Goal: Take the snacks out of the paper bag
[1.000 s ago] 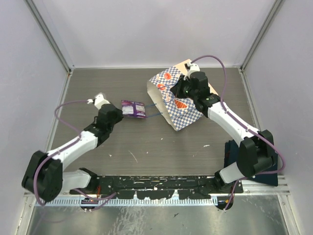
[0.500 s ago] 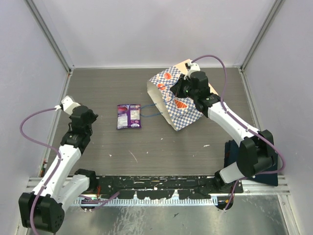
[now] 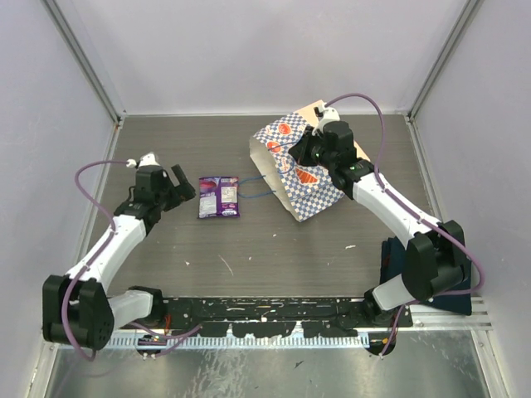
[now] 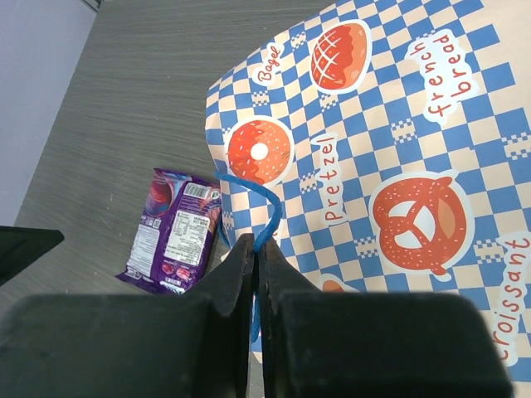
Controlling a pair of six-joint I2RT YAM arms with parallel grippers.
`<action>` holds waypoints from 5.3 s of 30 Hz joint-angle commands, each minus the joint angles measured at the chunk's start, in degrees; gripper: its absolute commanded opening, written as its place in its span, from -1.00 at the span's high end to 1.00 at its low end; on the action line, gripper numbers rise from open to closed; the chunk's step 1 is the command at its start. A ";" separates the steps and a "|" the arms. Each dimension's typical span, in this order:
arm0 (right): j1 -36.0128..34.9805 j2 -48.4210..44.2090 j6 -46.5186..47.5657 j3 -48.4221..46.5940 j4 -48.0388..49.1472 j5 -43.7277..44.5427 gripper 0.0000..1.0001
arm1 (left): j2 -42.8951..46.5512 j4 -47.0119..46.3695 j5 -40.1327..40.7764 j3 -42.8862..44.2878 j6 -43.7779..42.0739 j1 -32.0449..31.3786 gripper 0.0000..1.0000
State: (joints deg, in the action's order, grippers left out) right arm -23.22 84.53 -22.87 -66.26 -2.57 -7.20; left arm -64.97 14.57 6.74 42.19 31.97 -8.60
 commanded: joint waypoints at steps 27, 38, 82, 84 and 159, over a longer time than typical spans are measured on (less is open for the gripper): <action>0.54 -1.97 0.55 -0.71 3.26 -1.58 0.99 | -32.85 -19.61 -18.43 3.79 2.87 0.25 -0.30; 0.48 -1.54 0.63 -0.99 3.18 -2.00 0.99 | -32.03 -17.81 -19.13 4.96 3.66 0.25 0.94; 0.49 -4.88 -4.02 0.86 3.88 0.26 0.99 | 7.45 47.92 -14.54 20.12 41.93 13.28 1.00; 0.39 -4.90 -4.47 0.84 3.81 0.57 0.99 | 8.15 51.11 -12.60 21.97 42.32 13.27 1.00; 0.45 -4.46 -5.29 0.79 1.08 8.68 0.99 | -11.43 58.64 26.31 28.72 45.28 5.90 1.00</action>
State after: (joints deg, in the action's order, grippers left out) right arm -23.11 81.03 -27.64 -64.05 -2.33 -1.87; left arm -72.25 74.17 29.02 67.20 75.72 -1.93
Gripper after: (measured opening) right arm 0.084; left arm 0.004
